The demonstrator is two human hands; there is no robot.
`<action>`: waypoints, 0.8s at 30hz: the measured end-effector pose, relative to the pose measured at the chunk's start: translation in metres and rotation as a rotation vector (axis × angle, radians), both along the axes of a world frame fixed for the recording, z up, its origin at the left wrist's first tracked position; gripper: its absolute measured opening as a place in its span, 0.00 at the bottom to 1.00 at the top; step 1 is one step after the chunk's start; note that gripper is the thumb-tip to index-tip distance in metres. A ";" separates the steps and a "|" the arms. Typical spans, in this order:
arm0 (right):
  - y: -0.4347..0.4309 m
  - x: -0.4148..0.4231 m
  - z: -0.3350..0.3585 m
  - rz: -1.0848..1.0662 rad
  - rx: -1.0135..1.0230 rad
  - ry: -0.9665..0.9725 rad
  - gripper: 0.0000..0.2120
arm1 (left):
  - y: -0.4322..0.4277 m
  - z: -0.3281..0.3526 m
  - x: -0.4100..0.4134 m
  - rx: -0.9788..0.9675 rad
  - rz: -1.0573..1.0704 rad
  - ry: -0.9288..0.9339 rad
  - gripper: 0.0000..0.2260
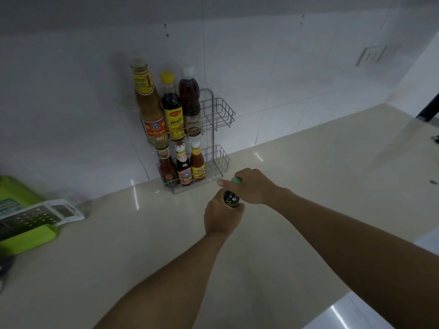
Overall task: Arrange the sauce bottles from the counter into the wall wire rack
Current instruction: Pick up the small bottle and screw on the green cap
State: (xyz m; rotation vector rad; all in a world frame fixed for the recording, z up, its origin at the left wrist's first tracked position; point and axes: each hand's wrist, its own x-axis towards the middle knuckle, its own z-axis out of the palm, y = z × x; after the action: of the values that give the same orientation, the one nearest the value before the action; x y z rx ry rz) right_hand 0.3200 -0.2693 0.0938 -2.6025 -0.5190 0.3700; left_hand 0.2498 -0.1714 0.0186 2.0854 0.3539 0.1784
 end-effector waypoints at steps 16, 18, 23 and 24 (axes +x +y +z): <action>0.043 0.081 -0.031 -0.097 0.542 -0.125 0.19 | 0.092 -0.021 0.053 -0.173 0.256 0.079 0.38; 0.052 0.102 -0.034 -0.098 0.520 -0.121 0.19 | 0.109 -0.024 0.059 -0.189 0.360 0.086 0.36; 0.072 0.141 -0.047 -0.092 0.311 -0.057 0.16 | 0.142 -0.030 0.073 -0.273 0.421 0.135 0.36; 0.076 0.146 -0.051 -0.087 0.280 -0.030 0.16 | 0.146 -0.031 0.075 -0.330 0.444 0.144 0.38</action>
State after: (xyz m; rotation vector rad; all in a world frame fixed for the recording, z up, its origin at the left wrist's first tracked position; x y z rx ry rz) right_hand 0.4662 -0.1936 0.0429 -2.3532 -0.4315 0.2128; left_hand 0.3251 -0.0258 -0.0129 1.6751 0.8740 0.2159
